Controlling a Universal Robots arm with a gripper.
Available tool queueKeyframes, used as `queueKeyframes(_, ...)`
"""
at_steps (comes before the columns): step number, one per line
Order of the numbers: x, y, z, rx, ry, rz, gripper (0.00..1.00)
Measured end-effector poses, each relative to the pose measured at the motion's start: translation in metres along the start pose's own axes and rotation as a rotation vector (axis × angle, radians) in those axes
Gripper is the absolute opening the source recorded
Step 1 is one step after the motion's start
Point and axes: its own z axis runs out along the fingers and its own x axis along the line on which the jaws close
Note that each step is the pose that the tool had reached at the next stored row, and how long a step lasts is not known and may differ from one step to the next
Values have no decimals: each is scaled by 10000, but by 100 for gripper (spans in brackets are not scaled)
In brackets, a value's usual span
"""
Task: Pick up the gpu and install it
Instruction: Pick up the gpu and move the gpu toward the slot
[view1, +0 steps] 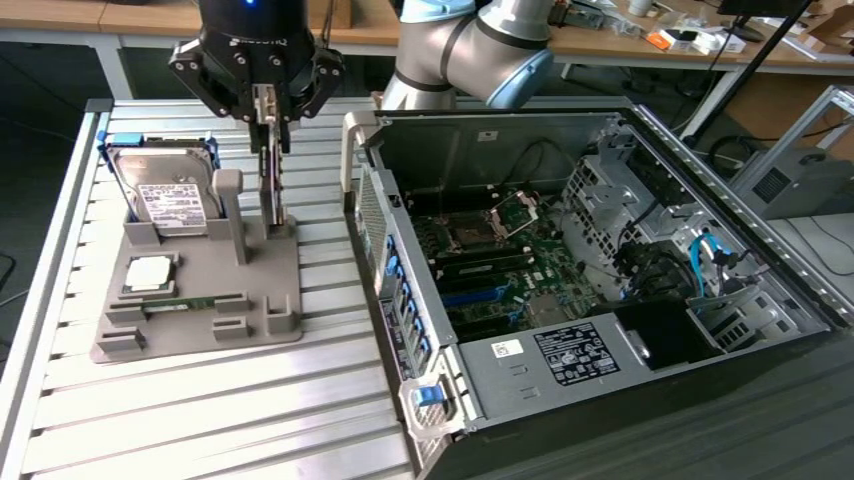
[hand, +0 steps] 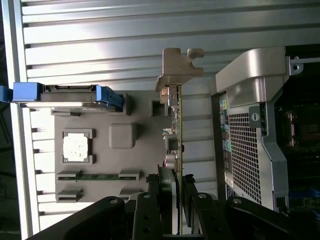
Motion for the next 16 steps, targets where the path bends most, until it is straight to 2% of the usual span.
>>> queueKeyframes(16, -1, 6, -94, -2, -1, 1, 30)
